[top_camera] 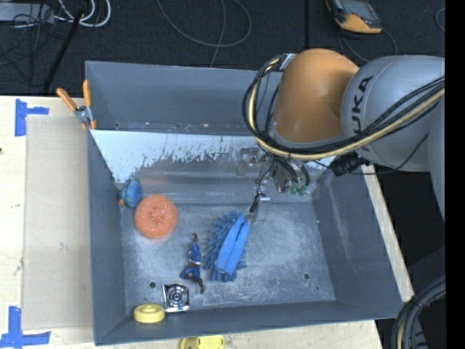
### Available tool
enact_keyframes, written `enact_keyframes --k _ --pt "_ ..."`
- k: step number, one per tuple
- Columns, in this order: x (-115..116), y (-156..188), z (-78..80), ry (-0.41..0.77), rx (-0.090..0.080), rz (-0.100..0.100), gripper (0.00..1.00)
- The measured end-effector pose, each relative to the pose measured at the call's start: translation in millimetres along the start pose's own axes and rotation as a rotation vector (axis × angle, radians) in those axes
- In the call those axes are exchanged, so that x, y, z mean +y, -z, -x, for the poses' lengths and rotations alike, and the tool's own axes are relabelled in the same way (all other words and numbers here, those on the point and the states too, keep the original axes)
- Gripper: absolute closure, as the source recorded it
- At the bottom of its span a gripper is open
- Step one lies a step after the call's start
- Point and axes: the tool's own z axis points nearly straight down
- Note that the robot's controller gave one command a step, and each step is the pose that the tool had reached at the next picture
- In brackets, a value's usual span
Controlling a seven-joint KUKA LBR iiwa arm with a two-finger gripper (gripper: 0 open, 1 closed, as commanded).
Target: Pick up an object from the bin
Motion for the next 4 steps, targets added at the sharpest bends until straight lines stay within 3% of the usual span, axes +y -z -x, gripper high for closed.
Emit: enact_keyframes --k 1,2,3,4 --pt "3.0 -43.3 -34.7 0.065 -0.004 0.000 0.00" --pt "28.7 -99.4 -89.2 0.146 0.002 0.000 1.00" --pt "28.7 -99.4 -89.2 0.146 0.002 0.000 1.00" --pt "-3.9 -98.4 -118.6 0.338 0.004 0.000 1.00"
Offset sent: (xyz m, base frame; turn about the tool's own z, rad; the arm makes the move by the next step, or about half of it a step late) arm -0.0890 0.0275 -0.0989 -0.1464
